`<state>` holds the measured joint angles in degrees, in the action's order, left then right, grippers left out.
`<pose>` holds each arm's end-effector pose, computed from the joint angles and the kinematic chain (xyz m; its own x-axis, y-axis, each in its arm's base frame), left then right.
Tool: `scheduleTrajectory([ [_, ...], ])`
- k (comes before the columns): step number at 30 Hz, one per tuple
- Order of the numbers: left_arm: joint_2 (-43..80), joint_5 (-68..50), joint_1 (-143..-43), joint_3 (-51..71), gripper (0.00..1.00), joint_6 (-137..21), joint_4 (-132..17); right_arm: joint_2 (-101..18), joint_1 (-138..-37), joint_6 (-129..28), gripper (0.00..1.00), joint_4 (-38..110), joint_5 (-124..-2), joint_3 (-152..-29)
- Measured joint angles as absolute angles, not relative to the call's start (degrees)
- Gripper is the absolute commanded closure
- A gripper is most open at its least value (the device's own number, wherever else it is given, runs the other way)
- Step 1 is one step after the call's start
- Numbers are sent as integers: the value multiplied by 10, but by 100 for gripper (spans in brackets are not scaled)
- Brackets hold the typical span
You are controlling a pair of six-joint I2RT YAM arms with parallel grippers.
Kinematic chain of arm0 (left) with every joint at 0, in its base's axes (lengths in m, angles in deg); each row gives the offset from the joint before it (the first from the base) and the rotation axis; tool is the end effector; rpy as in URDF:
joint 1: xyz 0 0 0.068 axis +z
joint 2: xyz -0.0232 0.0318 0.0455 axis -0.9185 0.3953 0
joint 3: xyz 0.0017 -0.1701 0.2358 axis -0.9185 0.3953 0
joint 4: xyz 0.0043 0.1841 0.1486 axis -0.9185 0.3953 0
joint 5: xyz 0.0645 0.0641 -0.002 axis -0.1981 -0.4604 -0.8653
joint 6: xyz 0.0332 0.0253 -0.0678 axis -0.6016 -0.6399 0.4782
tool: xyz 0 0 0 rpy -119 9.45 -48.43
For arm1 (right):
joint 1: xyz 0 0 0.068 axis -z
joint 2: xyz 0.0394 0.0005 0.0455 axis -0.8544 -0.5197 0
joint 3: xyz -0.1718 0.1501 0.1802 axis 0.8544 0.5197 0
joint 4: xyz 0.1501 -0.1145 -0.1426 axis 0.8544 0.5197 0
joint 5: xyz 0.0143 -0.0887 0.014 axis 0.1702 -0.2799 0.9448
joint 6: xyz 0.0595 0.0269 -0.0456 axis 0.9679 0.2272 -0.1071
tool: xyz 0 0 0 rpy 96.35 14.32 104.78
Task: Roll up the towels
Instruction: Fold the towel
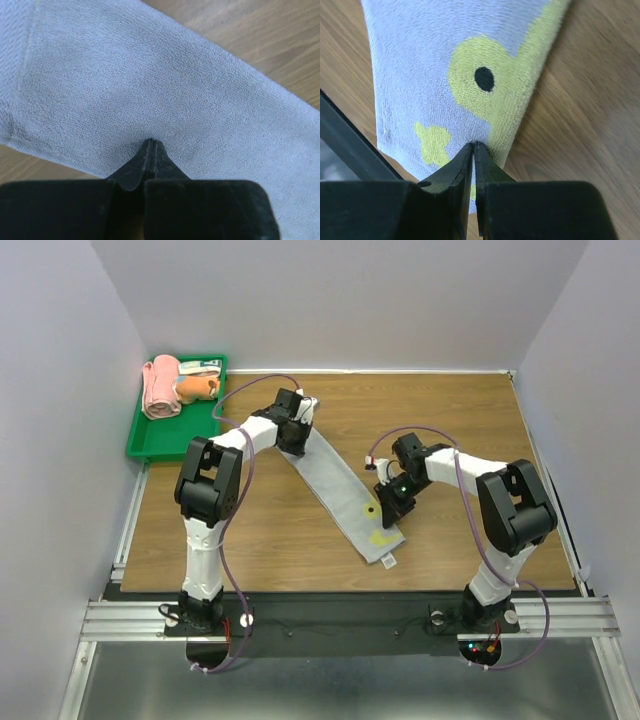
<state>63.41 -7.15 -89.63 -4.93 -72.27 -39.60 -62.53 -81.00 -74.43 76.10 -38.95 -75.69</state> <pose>0.4284 -0.1943 0.1836 -0.6691 0.3367 -0.6626 0.5255 0.8448 -0.1014 0.2652 0.1481 0.1598 -0.7626 -0.5806 -0.2852 -0.6402 0.6144 0.4611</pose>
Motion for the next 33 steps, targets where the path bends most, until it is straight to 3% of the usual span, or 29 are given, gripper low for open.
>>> scheduleTrajectory([
  [11, 781, -56, -899, -278, 100, -754, -365, -730, -877, -657, 82, 705, -248, -805],
  [15, 800, -49, -900, -315, 93, -774, -348, -749, -903, -630, 77, 679, -225, -822],
  [16, 799, -47, -899, -315, 87, -779, -347, -747, -907, -625, 75, 675, -228, -822],
  [17, 796, -46, -898, -310, 61, -782, -349, -743, -909, -623, 72, 674, -231, -822],
  [19, 779, -45, -894, -290, 39, -788, -351, -724, -911, -621, 66, 670, -240, -813],
  [20, 758, -40, -889, -264, 15, -786, -358, -710, -912, -620, 62, 669, -248, -807],
  [21, 743, -34, -884, -247, 1, -787, -358, -687, -913, -621, 59, 668, -259, -798],
  [26, 524, -1, -836, -82, 1, -785, -422, -576, -912, -620, 61, 667, -274, -773],
  [30, 308, -3, -815, 5, 1, -793, -502, -526, -915, -616, 67, 651, -244, -748],
  [33, 211, 9, -822, 22, 1, -816, -530, -529, -926, -616, 68, 652, -231, -725],
])
